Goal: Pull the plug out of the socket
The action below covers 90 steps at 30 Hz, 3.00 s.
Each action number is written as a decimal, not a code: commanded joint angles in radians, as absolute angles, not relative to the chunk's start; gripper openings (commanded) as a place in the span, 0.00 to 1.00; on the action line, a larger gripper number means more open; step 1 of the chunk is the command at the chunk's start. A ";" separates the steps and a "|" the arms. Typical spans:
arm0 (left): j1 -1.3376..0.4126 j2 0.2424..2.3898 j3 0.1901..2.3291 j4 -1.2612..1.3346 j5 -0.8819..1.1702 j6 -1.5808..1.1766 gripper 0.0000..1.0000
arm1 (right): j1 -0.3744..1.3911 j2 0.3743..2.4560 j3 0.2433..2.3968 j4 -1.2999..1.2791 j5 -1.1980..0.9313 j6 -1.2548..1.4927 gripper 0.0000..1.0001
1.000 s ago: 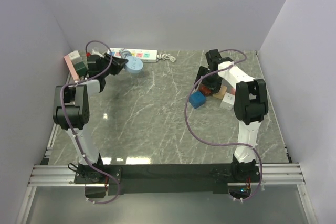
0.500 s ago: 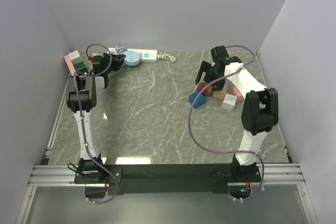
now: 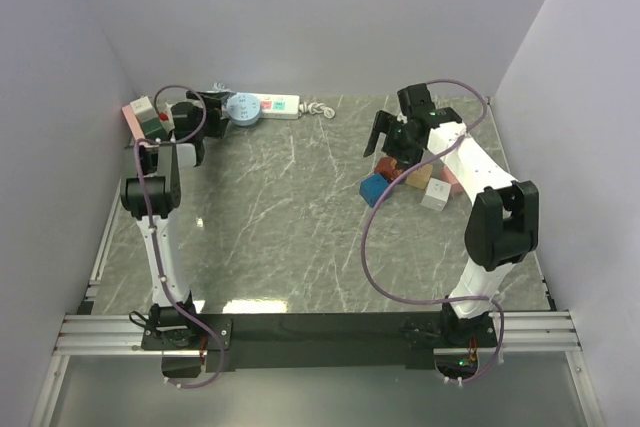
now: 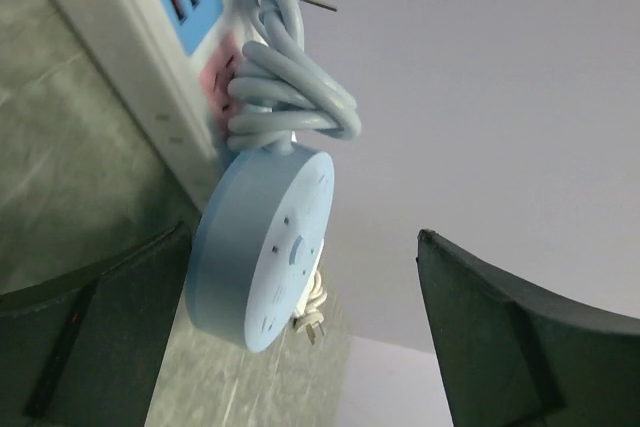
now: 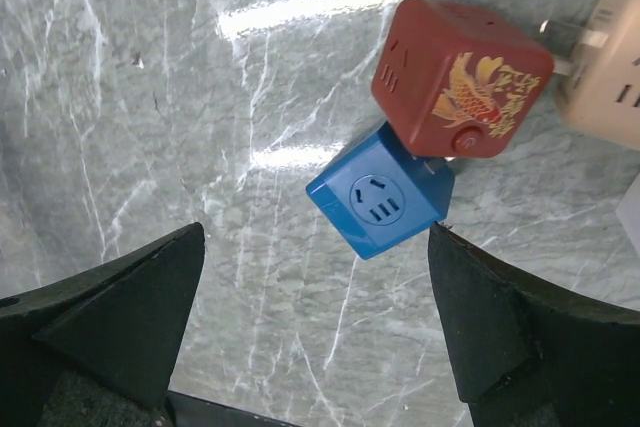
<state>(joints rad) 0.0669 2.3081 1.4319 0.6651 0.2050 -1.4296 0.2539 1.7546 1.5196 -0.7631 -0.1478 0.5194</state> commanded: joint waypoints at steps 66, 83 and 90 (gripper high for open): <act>0.132 1.810 1.158 -0.364 -0.081 -0.914 0.96 | 0.379 1.967 1.675 -0.718 -0.364 0.506 1.00; 0.221 1.847 1.508 -0.603 -0.242 -0.842 0.98 | 0.377 1.939 1.651 -0.713 -0.368 0.494 1.00; 0.273 1.930 1.552 -0.588 -0.271 -0.838 0.95 | 0.376 1.922 1.612 -0.695 -0.377 0.497 1.00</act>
